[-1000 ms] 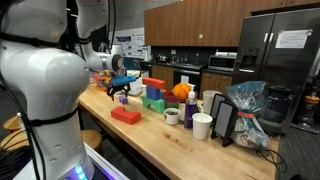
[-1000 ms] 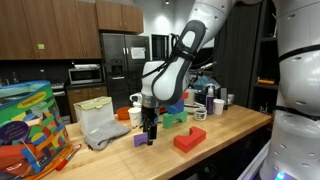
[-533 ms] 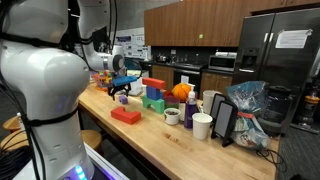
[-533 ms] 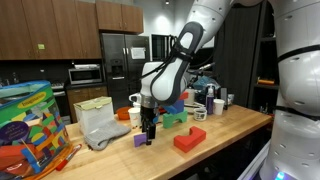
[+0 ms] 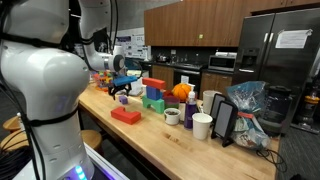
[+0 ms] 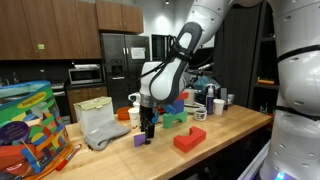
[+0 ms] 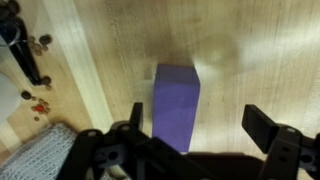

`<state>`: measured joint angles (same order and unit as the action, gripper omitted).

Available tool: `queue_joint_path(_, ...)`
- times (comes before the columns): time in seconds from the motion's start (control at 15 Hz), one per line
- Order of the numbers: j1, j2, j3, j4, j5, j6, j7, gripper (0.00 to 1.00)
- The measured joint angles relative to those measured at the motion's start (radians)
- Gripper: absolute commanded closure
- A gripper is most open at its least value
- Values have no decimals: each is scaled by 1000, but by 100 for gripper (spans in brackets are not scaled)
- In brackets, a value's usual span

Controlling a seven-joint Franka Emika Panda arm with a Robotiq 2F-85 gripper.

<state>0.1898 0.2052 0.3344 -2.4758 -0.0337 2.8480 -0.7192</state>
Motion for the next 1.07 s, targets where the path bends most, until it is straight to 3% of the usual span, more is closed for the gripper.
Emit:
queue_joint_path(0.2,-2,6,0,5,0,0,0,2)
queue_joint_path(0.27,-4,7,0,5,0,0,0,26)
queue_joint_path(0.33,-4,8,0,6,0,0,0,26)
queue_joint_path(0.47,-5,11,0,7,0,0,0,36)
queue_joint_path(0.87,-5,15,0,12,0,0,0,83)
queue_joint_path(1.07,-6,15,0,15,0,0,0,85)
